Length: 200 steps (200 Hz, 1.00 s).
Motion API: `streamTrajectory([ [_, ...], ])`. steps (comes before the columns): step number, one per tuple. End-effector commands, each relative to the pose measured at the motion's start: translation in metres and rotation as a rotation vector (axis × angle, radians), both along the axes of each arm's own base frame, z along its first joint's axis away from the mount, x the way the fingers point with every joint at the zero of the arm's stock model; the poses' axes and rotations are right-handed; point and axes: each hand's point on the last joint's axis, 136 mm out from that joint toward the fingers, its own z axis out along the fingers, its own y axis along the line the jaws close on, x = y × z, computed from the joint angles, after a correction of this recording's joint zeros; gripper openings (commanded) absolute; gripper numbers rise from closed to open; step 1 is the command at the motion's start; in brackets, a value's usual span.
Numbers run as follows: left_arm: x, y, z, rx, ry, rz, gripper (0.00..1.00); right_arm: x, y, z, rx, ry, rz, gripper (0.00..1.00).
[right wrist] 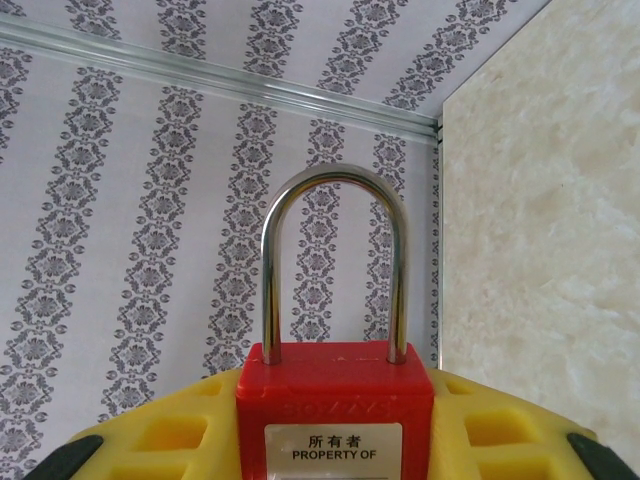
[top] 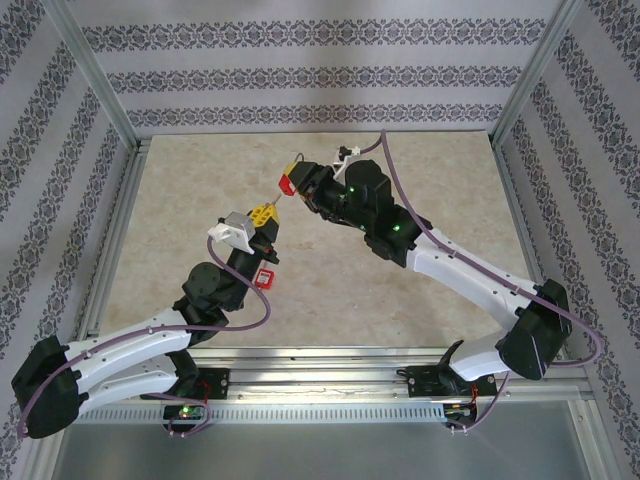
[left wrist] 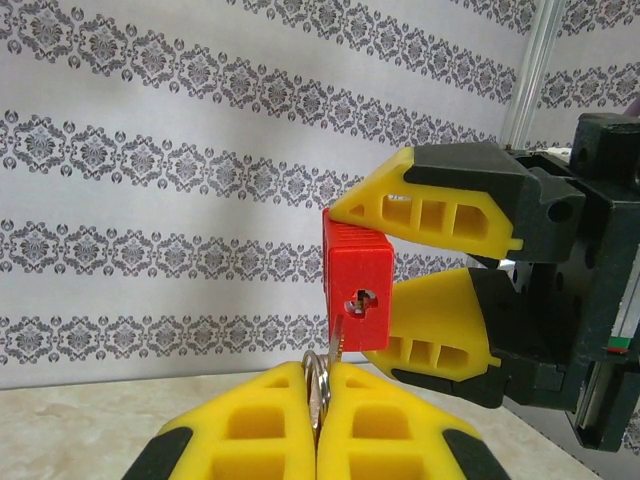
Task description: Unlock with the key
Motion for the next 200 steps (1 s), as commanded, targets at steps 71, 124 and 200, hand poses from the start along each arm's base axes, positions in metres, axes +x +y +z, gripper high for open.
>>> streamTrajectory([
  [71, 0.0, 0.003, 0.006, -0.024, -0.005, -0.001, 0.0, -0.001, 0.014, 0.015, 0.027, -0.059, 0.023, 0.07],
  [124, 0.003, 0.006, 0.002, -0.002, 0.012, 0.032, 0.0, -0.006, 0.019, 0.015, 0.034, -0.058, 0.036, 0.07],
  [200, 0.009, 0.009, 0.001, 0.023, 0.019, 0.076, 0.0, -0.013, 0.029, 0.014, 0.031, -0.061, 0.057, 0.06],
])
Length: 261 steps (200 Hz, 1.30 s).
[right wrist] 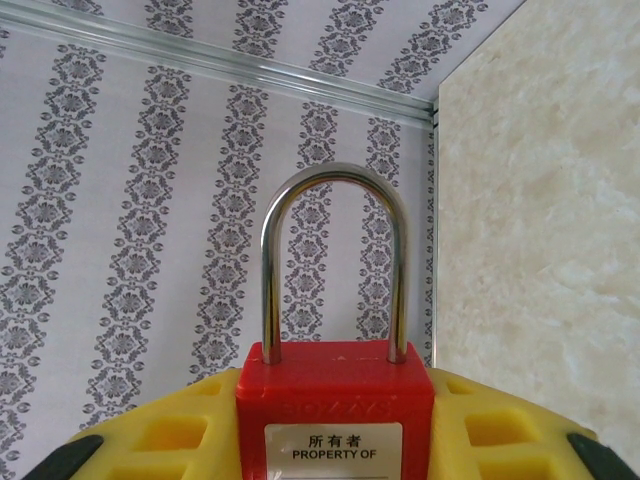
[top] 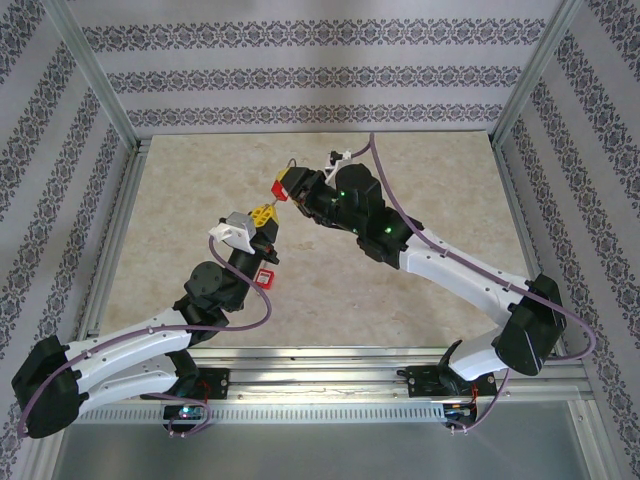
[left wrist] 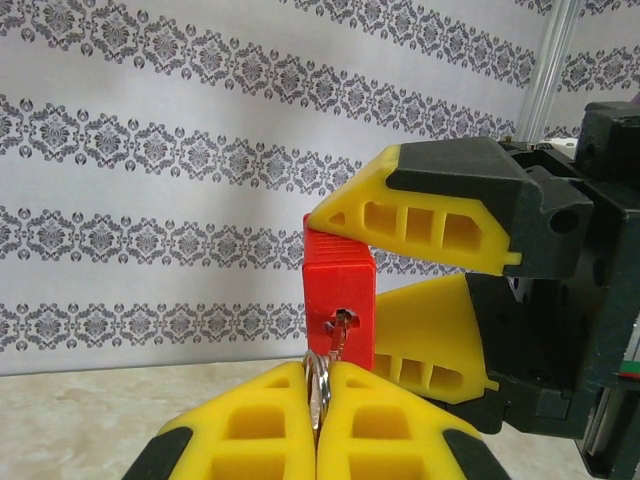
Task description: Unlock with the key
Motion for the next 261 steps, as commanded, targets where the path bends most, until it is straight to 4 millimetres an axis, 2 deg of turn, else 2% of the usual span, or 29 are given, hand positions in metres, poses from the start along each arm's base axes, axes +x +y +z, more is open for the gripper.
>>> streamTrajectory([
  [1, 0.006, 0.006, 0.009, 0.003, -0.005, 0.05, 0.0, -0.009, 0.014, 0.025, 0.047, -0.069, 0.038, 0.06],
  [49, 0.009, 0.014, 0.015, 0.021, -0.023, 0.116, 0.0, -0.017, 0.026, 0.022, 0.031, -0.073, 0.052, 0.06],
  [85, 0.011, 0.007, 0.022, 0.117, -0.056, 0.138, 0.0, -0.021, 0.034, 0.018, 0.03, -0.066, 0.065, 0.06],
  [146, 0.019, -0.014, 0.021, 0.266, -0.122, 0.127, 0.0, -0.031, 0.047, 0.016, 0.029, -0.054, 0.094, 0.03],
  [165, 0.026, -0.014, 0.021, 0.258, -0.131, 0.092, 0.0, -0.035, 0.052, 0.015, 0.042, -0.042, 0.117, 0.02],
  [191, 0.035, -0.003, 0.018, 0.185, -0.134, 0.048, 0.0, -0.039, 0.054, 0.012, 0.054, -0.032, 0.13, 0.02],
  [218, 0.029, -0.017, 0.026, 0.138, -0.159, -0.051, 0.0, -0.038, 0.051, 0.01, 0.093, -0.026, 0.113, 0.01],
  [245, 0.031, -0.017, 0.018, 0.08, -0.168, -0.035, 0.0, -0.04, 0.054, 0.022, 0.125, -0.043, 0.127, 0.01],
  [261, 0.035, -0.023, 0.013, 0.076, -0.155, -0.04, 0.0, -0.041, 0.056, 0.025, 0.132, -0.044, 0.138, 0.01],
])
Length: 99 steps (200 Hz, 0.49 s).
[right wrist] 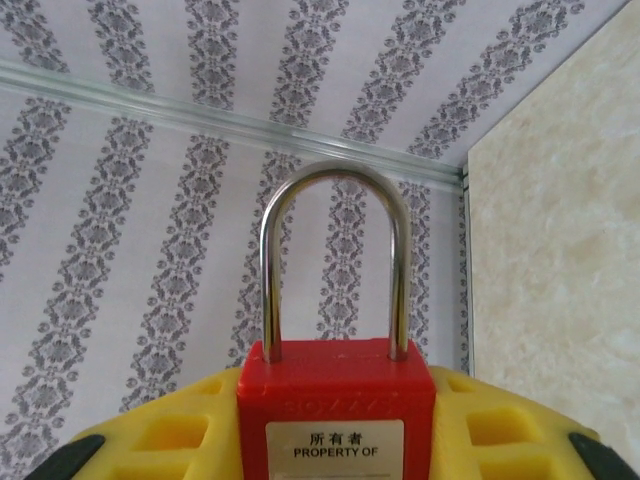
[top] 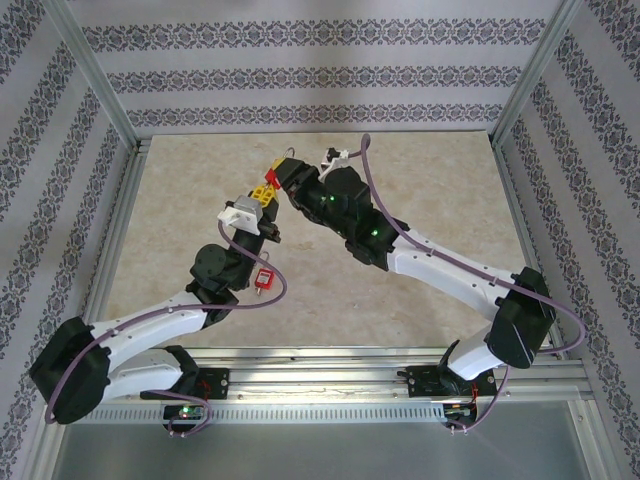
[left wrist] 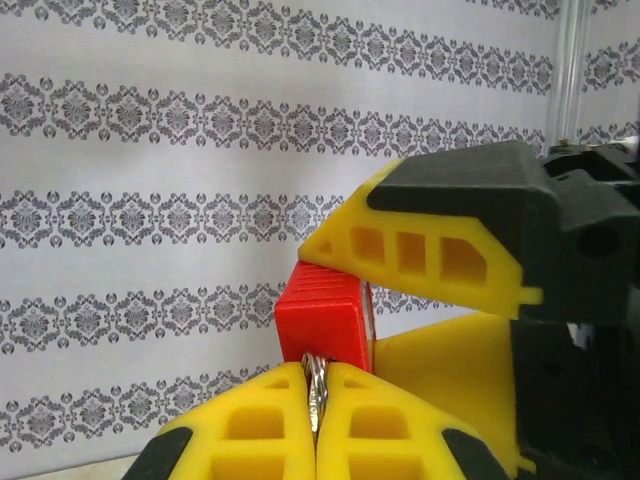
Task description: Unlock with the key
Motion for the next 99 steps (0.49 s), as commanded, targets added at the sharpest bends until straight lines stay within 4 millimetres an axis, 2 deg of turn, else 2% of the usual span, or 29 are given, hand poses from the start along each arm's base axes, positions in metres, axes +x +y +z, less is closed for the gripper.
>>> streamTrajectory([
  [1, -0.001, -0.023, -0.005, -0.022, -0.01, -0.103, 0.0, -0.056, 0.046, 0.01, 0.051, 0.002, 0.265, 0.01],
  [40, 0.007, -0.026, -0.002, -0.057, -0.002, -0.143, 0.0, -0.062, 0.046, 0.006, 0.027, 0.001, 0.286, 0.0],
  [66, 0.011, -0.042, 0.0, -0.013, 0.041, -0.23, 0.0, -0.066, 0.051, -0.003, 0.011, 0.012, 0.311, 0.0],
  [99, 0.013, -0.041, -0.008, -0.032, 0.077, -0.257, 0.0, -0.066, 0.047, -0.011, -0.012, 0.018, 0.302, 0.0],
])
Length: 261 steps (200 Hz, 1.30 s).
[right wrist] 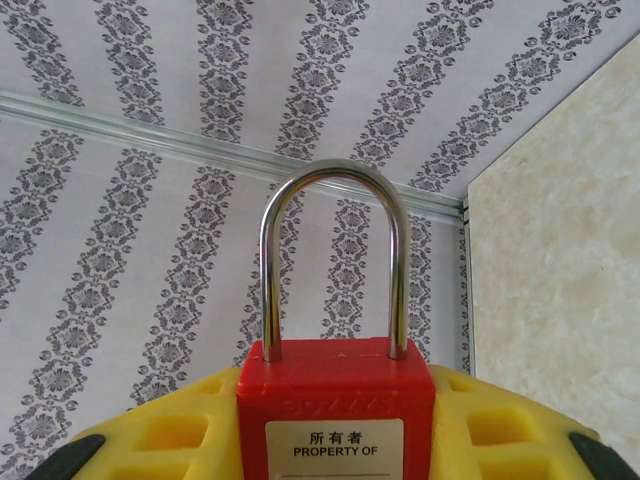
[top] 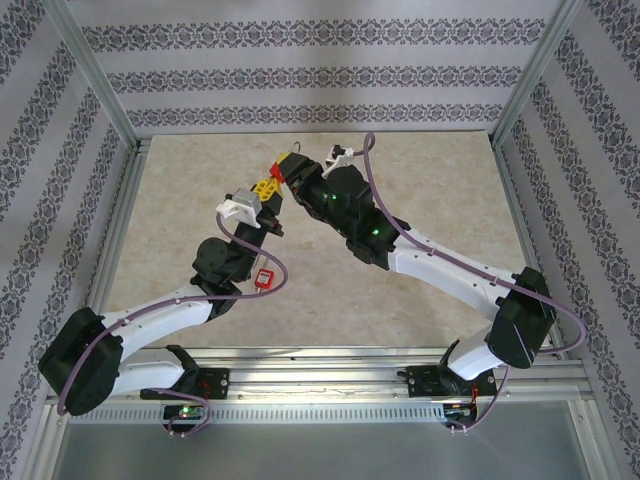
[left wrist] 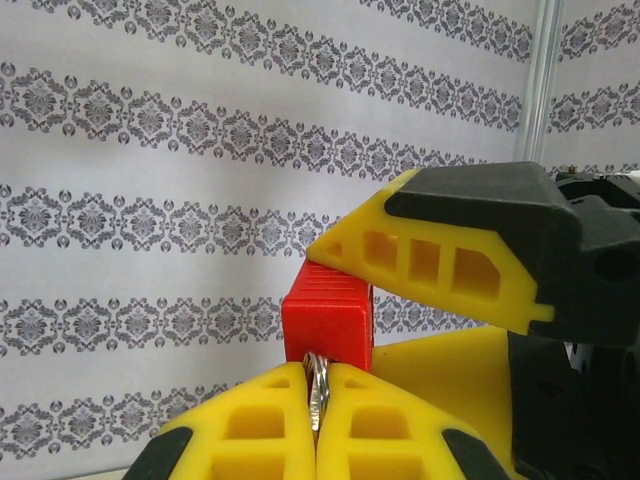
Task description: Unlock with the key
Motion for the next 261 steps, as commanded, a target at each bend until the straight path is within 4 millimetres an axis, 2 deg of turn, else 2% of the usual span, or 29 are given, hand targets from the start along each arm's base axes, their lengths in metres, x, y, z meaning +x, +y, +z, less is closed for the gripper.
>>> streamTrajectory([
  [1, 0.001, -0.034, -0.014, 0.051, 0.076, -0.175, 0.0, -0.073, 0.053, -0.015, -0.02, 0.043, 0.357, 0.0],
  [18, -0.002, -0.034, -0.018, 0.056, 0.098, -0.189, 0.0, -0.073, 0.049, -0.015, -0.05, 0.029, 0.354, 0.0],
  [40, -0.003, -0.032, -0.026, 0.106, 0.112, -0.177, 0.0, -0.074, 0.043, -0.025, -0.139, 0.055, 0.344, 0.0],
  [65, -0.004, -0.041, -0.039, 0.265, 0.154, -0.173, 0.0, -0.074, 0.039, -0.038, -0.201, 0.105, 0.35, 0.01],
  [90, -0.007, -0.041, -0.053, 0.423, 0.15, -0.13, 0.0, -0.069, 0.031, -0.054, -0.205, 0.167, 0.342, 0.01],
  [126, -0.016, -0.048, -0.068, 0.666, 0.103, -0.104, 0.0, -0.066, 0.026, -0.065, -0.218, 0.205, 0.339, 0.01],
  [156, -0.023, -0.051, -0.067, 0.805, 0.042, -0.081, 0.0, -0.063, 0.025, -0.074, -0.229, 0.232, 0.343, 0.01],
  [183, -0.033, -0.063, -0.075, 0.955, -0.018, -0.089, 0.0, -0.064, 0.025, -0.081, -0.239, 0.251, 0.351, 0.01],
  [215, -0.044, -0.072, -0.082, 1.08, -0.092, -0.109, 0.0, -0.063, 0.023, -0.091, -0.237, 0.284, 0.357, 0.01],
  [261, -0.058, -0.079, -0.091, 1.179, -0.18, -0.159, 0.0, -0.063, 0.02, -0.095, -0.229, 0.295, 0.358, 0.01],
])
